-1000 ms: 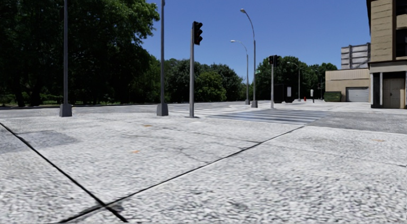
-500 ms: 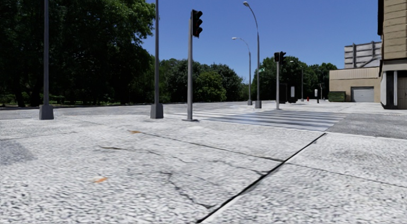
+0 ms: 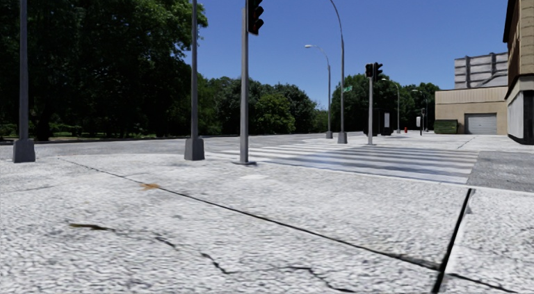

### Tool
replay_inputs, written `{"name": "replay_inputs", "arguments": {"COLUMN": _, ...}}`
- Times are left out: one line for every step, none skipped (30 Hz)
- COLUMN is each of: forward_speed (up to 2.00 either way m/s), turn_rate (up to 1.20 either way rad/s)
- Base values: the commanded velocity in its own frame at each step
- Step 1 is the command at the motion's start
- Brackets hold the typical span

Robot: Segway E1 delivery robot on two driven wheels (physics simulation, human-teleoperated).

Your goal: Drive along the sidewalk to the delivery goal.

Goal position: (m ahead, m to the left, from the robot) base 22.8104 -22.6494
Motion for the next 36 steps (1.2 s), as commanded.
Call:
{"name": "replay_inputs", "arguments": {"forward_speed": 2.0, "turn_rate": -0.25}}
{"name": "replay_inputs", "arguments": {"forward_speed": 2.0, "turn_rate": -0.29}}
{"name": "replay_inputs", "arguments": {"forward_speed": 2.0, "turn_rate": -0.29}}
{"name": "replay_inputs", "arguments": {"forward_speed": 2.0, "turn_rate": -0.31}}
{"name": "replay_inputs", "arguments": {"forward_speed": 2.0, "turn_rate": -0.32}}
{"name": "replay_inputs", "arguments": {"forward_speed": 2.0, "turn_rate": -0.32}}
{"name": "replay_inputs", "arguments": {"forward_speed": 2.0, "turn_rate": -0.32}}
{"name": "replay_inputs", "arguments": {"forward_speed": 2.0, "turn_rate": -0.32}}
{"name": "replay_inputs", "arguments": {"forward_speed": 2.0, "turn_rate": -0.32}}
{"name": "replay_inputs", "arguments": {"forward_speed": 2.0, "turn_rate": -0.32}}
{"name": "replay_inputs", "arguments": {"forward_speed": 2.0, "turn_rate": -0.33}}
{"name": "replay_inputs", "arguments": {"forward_speed": 2.0, "turn_rate": -0.33}}
{"name": "replay_inputs", "arguments": {"forward_speed": 2.0, "turn_rate": -0.38}}
{"name": "replay_inputs", "arguments": {"forward_speed": 2.0, "turn_rate": -0.38}}
{"name": "replay_inputs", "arguments": {"forward_speed": 2.0, "turn_rate": -0.41}}
{"name": "replay_inputs", "arguments": {"forward_speed": 2.0, "turn_rate": -0.42}}
{"name": "replay_inputs", "arguments": {"forward_speed": 2.0, "turn_rate": -0.42}}
{"name": "replay_inputs", "arguments": {"forward_speed": 2.0, "turn_rate": -0.42}}
{"name": "replay_inputs", "arguments": {"forward_speed": 2.0, "turn_rate": -0.42}}
{"name": "replay_inputs", "arguments": {"forward_speed": 2.0, "turn_rate": -0.42}}
{"name": "replay_inputs", "arguments": {"forward_speed": 2.0, "turn_rate": -0.42}}
{"name": "replay_inputs", "arguments": {"forward_speed": 2.0, "turn_rate": -0.42}}
{"name": "replay_inputs", "arguments": {"forward_speed": 2.0, "turn_rate": -0.42}}
{"name": "replay_inputs", "arguments": {"forward_speed": 2.0, "turn_rate": -0.45}}
{"name": "replay_inputs", "arguments": {"forward_speed": 2.0, "turn_rate": -0.47}}
{"name": "replay_inputs", "arguments": {"forward_speed": 2.0, "turn_rate": -0.48}}
{"name": "replay_inputs", "arguments": {"forward_speed": 2.0, "turn_rate": -0.48}}
{"name": "replay_inputs", "arguments": {"forward_speed": 2.0, "turn_rate": -0.48}}
{"name": "replay_inputs", "arguments": {"forward_speed": 2.0, "turn_rate": -0.48}}
{"name": "replay_inputs", "arguments": {"forward_speed": 2.0, "turn_rate": -0.48}}
{"name": "replay_inputs", "arguments": {"forward_speed": 2.0, "turn_rate": -0.48}}
{"name": "replay_inputs", "arguments": {"forward_speed": 2.0, "turn_rate": -0.48}}
{"name": "replay_inputs", "arguments": {"forward_speed": 2.0, "turn_rate": -0.48}}
{"name": "replay_inputs", "arguments": {"forward_speed": 2.0, "turn_rate": -0.48}}
{"name": "replay_inputs", "arguments": {"forward_speed": 2.0, "turn_rate": -0.48}}
{"name": "replay_inputs", "arguments": {"forward_speed": 2.0, "turn_rate": -0.48}}
